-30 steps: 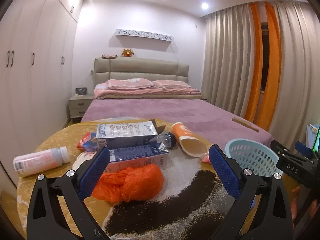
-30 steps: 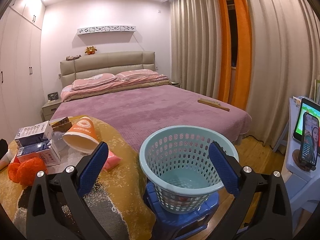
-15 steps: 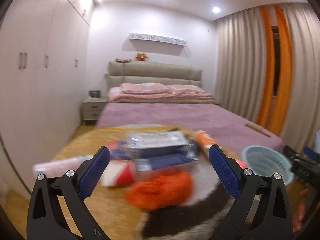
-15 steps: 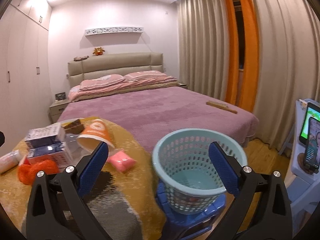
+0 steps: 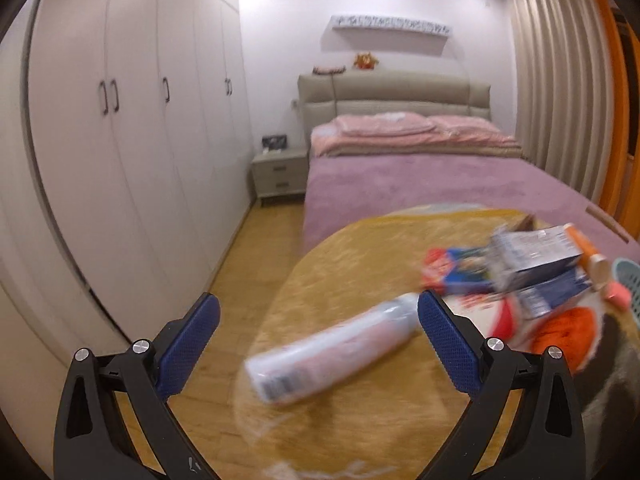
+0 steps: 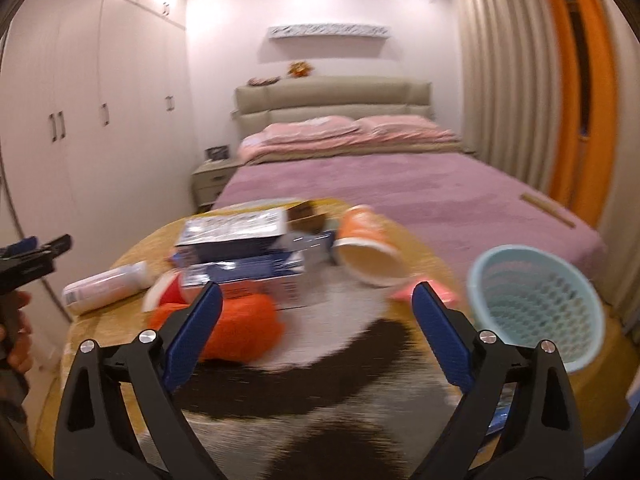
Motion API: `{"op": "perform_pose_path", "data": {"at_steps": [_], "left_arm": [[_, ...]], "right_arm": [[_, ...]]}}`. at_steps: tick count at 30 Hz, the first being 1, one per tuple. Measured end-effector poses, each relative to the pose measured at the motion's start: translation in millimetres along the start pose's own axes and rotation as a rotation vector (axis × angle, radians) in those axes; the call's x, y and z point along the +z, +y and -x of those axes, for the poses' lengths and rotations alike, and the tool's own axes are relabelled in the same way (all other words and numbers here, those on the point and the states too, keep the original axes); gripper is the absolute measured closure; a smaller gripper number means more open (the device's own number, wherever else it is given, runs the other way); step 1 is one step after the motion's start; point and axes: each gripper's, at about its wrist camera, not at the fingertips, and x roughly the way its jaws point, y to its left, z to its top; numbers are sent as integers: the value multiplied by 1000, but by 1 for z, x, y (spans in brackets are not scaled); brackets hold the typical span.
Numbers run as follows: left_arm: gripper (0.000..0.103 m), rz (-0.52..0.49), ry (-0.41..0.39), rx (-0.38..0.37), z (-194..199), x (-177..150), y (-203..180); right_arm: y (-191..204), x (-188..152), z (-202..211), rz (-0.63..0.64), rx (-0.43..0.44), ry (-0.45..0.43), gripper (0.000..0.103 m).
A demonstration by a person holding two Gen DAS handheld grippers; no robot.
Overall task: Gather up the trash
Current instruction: 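Grasp the white-pink spray bottle with the left tool while the right tool grasps the orange plastic bag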
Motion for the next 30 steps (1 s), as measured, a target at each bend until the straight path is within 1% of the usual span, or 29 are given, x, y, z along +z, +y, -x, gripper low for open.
{"op": "perform_pose_path", "data": {"at_steps": [1, 2, 3, 4, 5, 6, 7, 8, 10, 12, 15, 17, 18, 21, 23, 24, 25, 26, 28, 29, 30], "left_arm": [[7, 2, 16, -24, -6, -1, 6], [7, 14, 49, -61, -19, -1, 14], [7, 20, 75, -76, -27, 0, 19], [7, 21, 106, -94, -37, -1, 24], [7, 17, 138, -127, -49, -1, 28], [7, 14, 170, -157, -57, -3, 30], [7, 12, 195, -170, -62, -6, 29], [7, 3, 237, -199, -70, -8, 29], [7, -23, 278, -253, -74, -16, 23], [8, -72, 313, -268, -75, -23, 13], [9, -155, 347, -234, -71, -34, -3], [10, -174, 366, -236, -68, -36, -8], [13, -179, 376, -254, -63, -38, -11], [15, -180, 391, -333, -50, -41, -18], [15, -188, 389, -337, -44, -44, -24], [17, -191, 387, -329, -44, -44, -27], [18, -192, 385, -318, -45, -45, -29], [21, -189, 384, -305, -46, -45, -31], [29, -167, 390, -273, -52, -45, -33], [37, -160, 392, -264, -55, -44, -34], [45, -149, 393, -254, -56, -44, -34]], "right_arm": [[4, 1, -9, -5, 19, 22, 13], [7, 1, -18, -15, 35, 46, 13], [9, 1, -24, -21, 47, 64, 13], [12, 2, -37, -28, 86, 103, 13], [14, 2, -47, -26, 114, 130, 13], [18, 2, -60, -22, 151, 178, 13], [19, 0, -69, -20, 157, 208, 13], [19, -2, -77, -16, 156, 227, 13], [23, -6, -89, -18, 175, 268, 13], [25, -9, -95, -23, 189, 292, 13], [28, -12, -104, -32, 196, 318, 13], [29, -15, -111, -40, 214, 344, 13], [30, -17, -114, -47, 226, 361, 13], [33, -21, -126, -56, 251, 399, 13], [36, -22, -128, -48, 247, 411, 13], [37, -22, -127, -45, 248, 408, 15], [38, -22, -127, -42, 259, 409, 25], [39, -22, -126, -40, 273, 416, 30], [37, -24, -126, -35, 279, 422, 44], [37, -25, -125, -35, 285, 420, 47], [36, -25, -123, -39, 291, 412, 53]]}}
